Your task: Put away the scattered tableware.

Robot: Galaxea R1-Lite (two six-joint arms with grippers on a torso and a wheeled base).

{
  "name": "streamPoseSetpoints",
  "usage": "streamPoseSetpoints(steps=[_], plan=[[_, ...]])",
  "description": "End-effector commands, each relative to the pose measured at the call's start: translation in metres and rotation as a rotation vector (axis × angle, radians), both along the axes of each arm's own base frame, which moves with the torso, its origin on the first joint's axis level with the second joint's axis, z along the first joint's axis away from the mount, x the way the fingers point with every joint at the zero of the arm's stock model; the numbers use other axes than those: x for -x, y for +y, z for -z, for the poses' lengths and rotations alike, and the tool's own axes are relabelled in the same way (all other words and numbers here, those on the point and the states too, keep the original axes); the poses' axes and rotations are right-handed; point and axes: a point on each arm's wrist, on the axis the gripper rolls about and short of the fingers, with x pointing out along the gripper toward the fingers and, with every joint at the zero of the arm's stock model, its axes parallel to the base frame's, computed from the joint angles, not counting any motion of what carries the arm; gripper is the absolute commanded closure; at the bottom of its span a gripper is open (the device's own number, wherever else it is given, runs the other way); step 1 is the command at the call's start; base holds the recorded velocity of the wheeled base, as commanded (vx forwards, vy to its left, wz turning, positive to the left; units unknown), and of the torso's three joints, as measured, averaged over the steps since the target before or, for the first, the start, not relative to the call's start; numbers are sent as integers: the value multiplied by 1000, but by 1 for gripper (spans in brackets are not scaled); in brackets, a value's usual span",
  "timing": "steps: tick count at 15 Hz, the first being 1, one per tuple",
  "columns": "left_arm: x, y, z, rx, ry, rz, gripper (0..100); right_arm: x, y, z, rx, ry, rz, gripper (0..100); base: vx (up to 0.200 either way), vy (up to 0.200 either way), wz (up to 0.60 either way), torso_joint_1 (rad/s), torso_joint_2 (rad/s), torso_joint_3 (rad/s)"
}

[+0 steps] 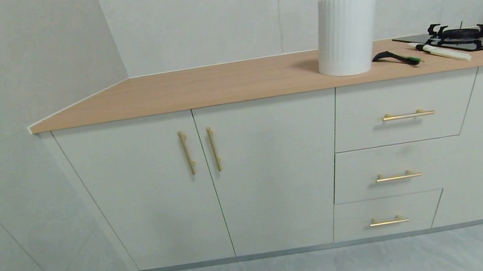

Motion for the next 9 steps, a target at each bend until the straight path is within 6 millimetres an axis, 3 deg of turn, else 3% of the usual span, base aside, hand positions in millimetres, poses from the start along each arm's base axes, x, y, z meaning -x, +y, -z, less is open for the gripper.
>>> streamPoseSetpoints(steps=[1, 9], plan=[[0, 0, 0, 0, 1, 0, 0, 0, 0, 0, 0, 4, 0, 0, 0, -200, 0, 12, 2, -2], [0, 0, 0, 0, 1, -1, 0, 0, 0, 0, 0, 2, -10, 0, 0, -200, 0, -1, 1, 2]])
